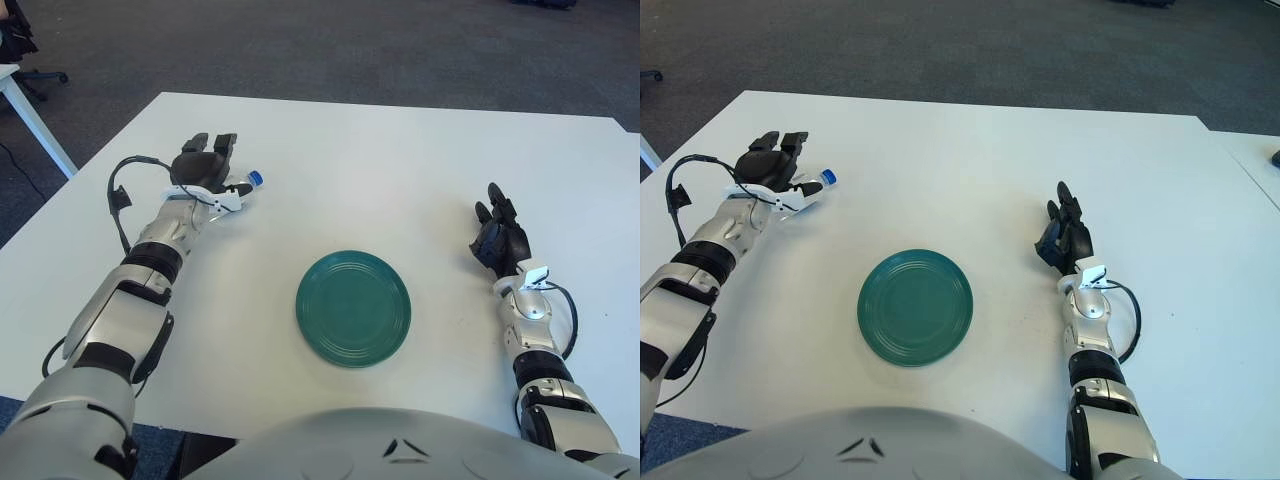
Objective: Put the bottle into the plate.
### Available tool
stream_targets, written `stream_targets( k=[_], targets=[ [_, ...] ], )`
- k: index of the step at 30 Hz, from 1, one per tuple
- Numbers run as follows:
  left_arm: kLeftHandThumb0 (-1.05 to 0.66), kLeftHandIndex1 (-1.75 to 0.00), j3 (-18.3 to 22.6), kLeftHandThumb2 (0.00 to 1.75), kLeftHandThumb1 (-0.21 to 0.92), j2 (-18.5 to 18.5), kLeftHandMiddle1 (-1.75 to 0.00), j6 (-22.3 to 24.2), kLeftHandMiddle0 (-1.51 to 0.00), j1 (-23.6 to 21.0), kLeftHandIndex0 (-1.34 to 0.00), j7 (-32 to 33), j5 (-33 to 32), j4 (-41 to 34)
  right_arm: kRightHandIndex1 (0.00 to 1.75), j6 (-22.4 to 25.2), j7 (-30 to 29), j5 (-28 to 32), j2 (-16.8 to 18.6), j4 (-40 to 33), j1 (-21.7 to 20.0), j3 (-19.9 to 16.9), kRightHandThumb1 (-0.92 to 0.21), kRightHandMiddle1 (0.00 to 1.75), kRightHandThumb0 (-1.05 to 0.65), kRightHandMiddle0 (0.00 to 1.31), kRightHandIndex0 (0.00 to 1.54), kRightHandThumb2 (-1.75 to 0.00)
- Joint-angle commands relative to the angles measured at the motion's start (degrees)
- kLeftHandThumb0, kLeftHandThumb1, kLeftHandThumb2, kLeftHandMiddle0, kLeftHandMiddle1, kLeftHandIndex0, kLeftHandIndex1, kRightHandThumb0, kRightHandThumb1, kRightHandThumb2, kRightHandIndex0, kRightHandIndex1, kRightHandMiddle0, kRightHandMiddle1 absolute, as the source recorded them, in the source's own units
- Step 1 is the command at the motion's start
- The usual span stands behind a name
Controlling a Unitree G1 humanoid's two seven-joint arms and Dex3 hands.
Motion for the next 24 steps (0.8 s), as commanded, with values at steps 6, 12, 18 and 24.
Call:
stream_targets(
  k=[6, 12, 18, 24],
  targets=[
    [-1.05, -0.56, -0.6, 0.56, 0.92, 0.0, 0.0, 0.7, -0.23, 2.3, 0.0, 0.2, -1.1, -1.1, 0.0, -0.4, 2.0, 0.6, 0.3, 5.2, 5.1, -0.8, -0.92, 0.0, -0.96, 0.0, 0.0, -1.18],
    [-1.05, -0.56, -0.7, 0.55, 0.92, -0.3, 0.0, 1.2, -0.23, 4.0, 0.0, 0.6, -1.2, -2.5, 0.0, -0.6, 3.2, 1.2, -0.1, 5.8, 5.0, -1.4, -0.92, 0.0, -0.95, 0.0, 0.0, -1.19],
    [-1.05, -0.56, -1.0, 0.53, 0.92, -1.9, 0.0, 1.1, -0.23, 5.6, 0.0, 1.1, -1.7, -1.2, 0.0, -0.9, 3.7, 1.8, -0.5, 6.3, 4.4, -2.1, -0.92, 0.0, -0.97, 0.0, 0.0, -1.18],
    [-1.05, -0.56, -1.6, 0.51, 0.92, -3.2, -0.01, 1.3, -0.24, 5.8, 0.0, 1.1, -1.9, 0.5, 0.0, -1.0, 3.5, 1.8, -0.5, 5.8, 4.5, -2.3, -0.92, 0.0, -0.98, 0.0, 0.0, -1.16]
  ],
)
